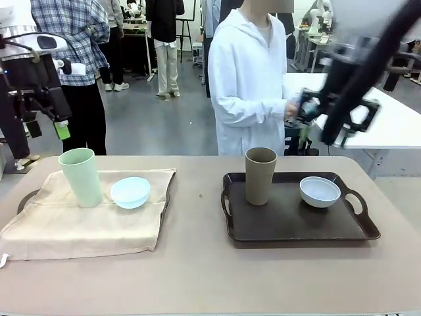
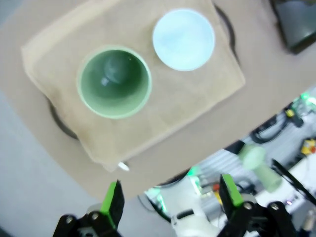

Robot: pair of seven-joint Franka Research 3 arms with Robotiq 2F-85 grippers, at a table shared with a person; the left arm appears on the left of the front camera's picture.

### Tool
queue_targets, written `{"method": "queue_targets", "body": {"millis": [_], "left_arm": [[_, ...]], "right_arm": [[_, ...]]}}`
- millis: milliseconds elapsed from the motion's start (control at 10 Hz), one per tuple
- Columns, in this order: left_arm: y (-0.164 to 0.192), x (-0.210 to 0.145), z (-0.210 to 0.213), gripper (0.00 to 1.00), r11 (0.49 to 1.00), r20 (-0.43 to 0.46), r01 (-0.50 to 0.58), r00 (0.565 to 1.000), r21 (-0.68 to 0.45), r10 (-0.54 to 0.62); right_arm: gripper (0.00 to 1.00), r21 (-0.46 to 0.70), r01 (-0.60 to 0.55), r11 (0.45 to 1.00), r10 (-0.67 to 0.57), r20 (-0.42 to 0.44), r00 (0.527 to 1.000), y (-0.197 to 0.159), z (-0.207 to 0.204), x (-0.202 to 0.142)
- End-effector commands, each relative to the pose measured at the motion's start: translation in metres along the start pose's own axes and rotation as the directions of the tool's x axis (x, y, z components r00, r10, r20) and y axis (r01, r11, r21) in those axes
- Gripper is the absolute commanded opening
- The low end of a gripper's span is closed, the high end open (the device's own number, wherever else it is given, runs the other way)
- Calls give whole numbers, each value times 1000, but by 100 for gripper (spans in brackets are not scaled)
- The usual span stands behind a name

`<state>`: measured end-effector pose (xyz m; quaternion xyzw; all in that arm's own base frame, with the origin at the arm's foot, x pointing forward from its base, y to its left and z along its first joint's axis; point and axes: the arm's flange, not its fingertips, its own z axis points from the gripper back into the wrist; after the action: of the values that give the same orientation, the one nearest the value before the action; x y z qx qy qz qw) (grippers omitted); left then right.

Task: Set up a tray with a mat and arrange the tableware.
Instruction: Pick up the Picnic Bowl and Reusable plastic cup from the Handle tray in front of the human's position and hold them in the air.

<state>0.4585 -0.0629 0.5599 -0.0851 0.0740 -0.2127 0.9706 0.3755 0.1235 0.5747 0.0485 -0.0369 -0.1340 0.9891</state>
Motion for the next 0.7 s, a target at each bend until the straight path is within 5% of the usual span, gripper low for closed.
{"method": "queue_targets", "body": {"millis": [0, 100, 200, 300, 600], "left_arm": [[10, -19, -4, 100, 998, 1, -23, 1000, -50, 24], [6, -20, -9, 100, 999, 3, 46, 999, -6, -46], [4, -9, -4, 100, 1000, -10, -15, 1000, -20, 14], [4, -9, -4, 100, 1000, -10, -15, 1000, -20, 14], [20, -28, -7, 100, 998, 37, 42, 999, -52, -40]], "right_arm": [[83, 75, 53, 996, -53, 2, 999, -52, -4, -11], [83, -15, 171, 985, -170, 27, 985, -53, -4, -10], [83, 30, 32, 999, -32, -7, 999, -39, -3, -5], [83, 30, 32, 999, -32, -7, 999, -39, -3, -5], [83, 108, 36, 993, -36, -4, 999, -104, -12, 10]]}}
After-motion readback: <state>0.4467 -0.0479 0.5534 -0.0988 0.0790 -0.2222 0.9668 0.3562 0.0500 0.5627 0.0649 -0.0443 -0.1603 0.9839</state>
